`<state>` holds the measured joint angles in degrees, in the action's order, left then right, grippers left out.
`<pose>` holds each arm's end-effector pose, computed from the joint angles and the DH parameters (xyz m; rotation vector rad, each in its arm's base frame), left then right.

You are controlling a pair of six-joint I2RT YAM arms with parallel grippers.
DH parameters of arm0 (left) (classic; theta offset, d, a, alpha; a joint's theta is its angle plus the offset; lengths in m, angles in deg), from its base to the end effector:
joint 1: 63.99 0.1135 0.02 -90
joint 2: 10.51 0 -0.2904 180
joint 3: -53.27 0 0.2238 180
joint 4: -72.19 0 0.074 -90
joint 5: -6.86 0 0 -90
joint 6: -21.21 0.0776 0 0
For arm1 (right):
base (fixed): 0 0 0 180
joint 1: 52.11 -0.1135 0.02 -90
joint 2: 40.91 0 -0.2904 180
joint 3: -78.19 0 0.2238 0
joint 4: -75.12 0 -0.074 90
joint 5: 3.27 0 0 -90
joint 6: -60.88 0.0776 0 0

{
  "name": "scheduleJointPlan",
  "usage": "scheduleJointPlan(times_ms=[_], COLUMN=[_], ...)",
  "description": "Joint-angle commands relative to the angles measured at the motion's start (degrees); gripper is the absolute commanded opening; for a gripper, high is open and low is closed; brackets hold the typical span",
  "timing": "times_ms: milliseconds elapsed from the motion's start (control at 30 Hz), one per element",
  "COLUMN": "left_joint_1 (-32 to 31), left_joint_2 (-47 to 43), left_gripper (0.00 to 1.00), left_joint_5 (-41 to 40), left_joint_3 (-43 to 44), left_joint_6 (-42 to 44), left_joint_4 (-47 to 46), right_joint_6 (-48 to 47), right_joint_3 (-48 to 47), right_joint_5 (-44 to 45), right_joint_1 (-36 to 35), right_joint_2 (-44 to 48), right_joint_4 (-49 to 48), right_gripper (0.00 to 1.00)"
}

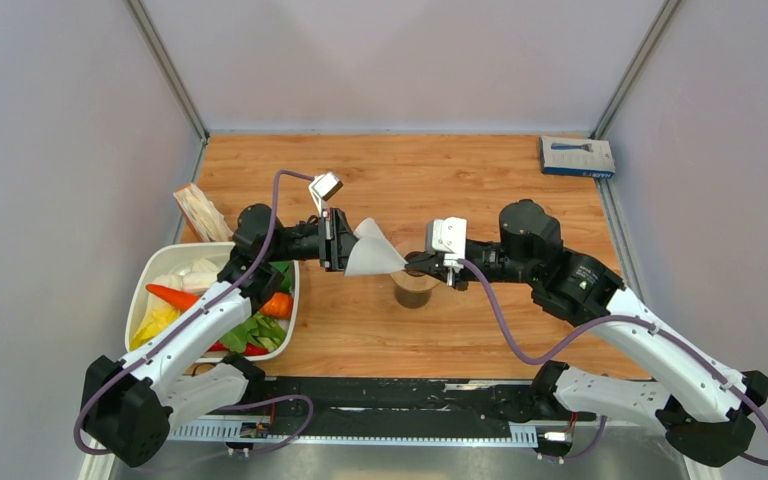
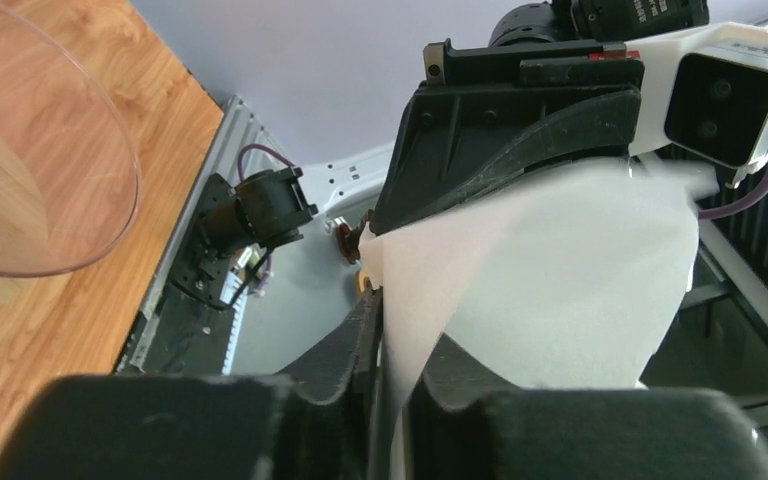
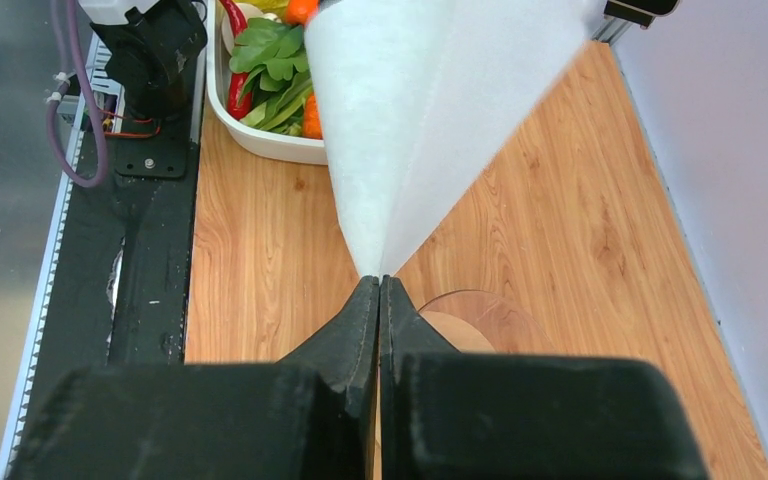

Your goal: Place the coffee filter in the dripper

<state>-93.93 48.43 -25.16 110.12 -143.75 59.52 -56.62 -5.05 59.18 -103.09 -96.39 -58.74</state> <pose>0.1465 -0.1603 0.3752 0.3718 1.8780 -2.0581 0.0911 0.1694 0.4120 -1.4551 1.2528 0.7314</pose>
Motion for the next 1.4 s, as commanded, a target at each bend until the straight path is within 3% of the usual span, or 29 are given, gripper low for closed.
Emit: scheduleJointPlan(times_ms=[0, 200, 267, 433, 567, 667, 733, 800, 900, 967, 1000, 1067, 1233, 1367], left_joint_1=[0.0, 0.0, 0.0, 0.0, 0.0, 0.0, 0.3, 1.1, 3.1, 3.7, 3.8, 3.9, 3.9, 4.0], left_joint_2=[-0.7, -0.5, 0.0, -0.4, -2.1, -2.0, -1.7, -2.0, -2.4, -2.7, -2.8, -3.4, -4.3, -4.3], left_gripper=[0.26, 0.45, 0.37, 0.06, 0.00, 0.02, 0.24, 0.31, 0.29, 0.19, 0.08, 0.01, 0.00, 0.21], left_joint_5=[0.6, -0.8, -0.5, 0.4, -0.8, -0.5, 0.2, 0.2, 0.9, 1.6, 1.8, 1.6, 1.9, 3.1], left_joint_3=[1.8, 1.1, 0.9, 0.7, 0.1, 0.9, 1.5, 1.8, 1.1, 0.8, 0.7, 0.7, 0.8, 1.4], left_joint_6=[3.2, 3.6, 2.9, 1.3, 1.7, 3.1, 4.8, 7.0, 7.6, 7.1, 7.1, 7.1, 6.9, 8.4], left_joint_4=[1.8, 1.8, 0.6, -1.6, -0.8, 2.4, 5.3, 9.0, 10.7, 9.5, 8.9, 8.3, 7.6, 10.4], right_joint_6=[0.1, 0.5, 0.3, -0.7, -1.4, -1.0, -1.0, -1.1, -1.6, -1.9, -2.2, -2.6, -3.0, -3.2], right_joint_3=[-2.6, -2.7, -2.5, -1.2, -0.1, -0.4, -0.6, -0.5, -0.1, 0.0, 0.1, 0.3, 0.4, 0.4], right_joint_5=[-0.4, -1.8, -1.7, -0.6, 0.0, 0.3, 0.6, 1.2, 1.7, 1.9, 2.0, 2.2, 2.3, 2.7], right_joint_1=[-0.1, -0.1, -0.2, -0.1, -0.1, -0.1, -0.1, 0.0, 0.0, -0.1, 0.0, 0.0, 0.0, 0.0], right_joint_2=[-0.1, 0.2, 0.2, 1.0, 1.2, 1.2, 1.5, 2.1, 2.9, 3.3, 3.4, 3.6, 3.6, 3.8], right_joint_4=[-1.1, -1.9, -1.9, -1.0, -0.4, -0.3, -0.2, 0.1, 1.2, 1.9, 2.1, 2.3, 2.6, 3.1], right_gripper=[0.00, 0.00, 0.00, 0.00, 0.00, 0.00, 0.00, 0.00, 0.00, 0.00, 0.00, 0.00, 0.00, 0.00])
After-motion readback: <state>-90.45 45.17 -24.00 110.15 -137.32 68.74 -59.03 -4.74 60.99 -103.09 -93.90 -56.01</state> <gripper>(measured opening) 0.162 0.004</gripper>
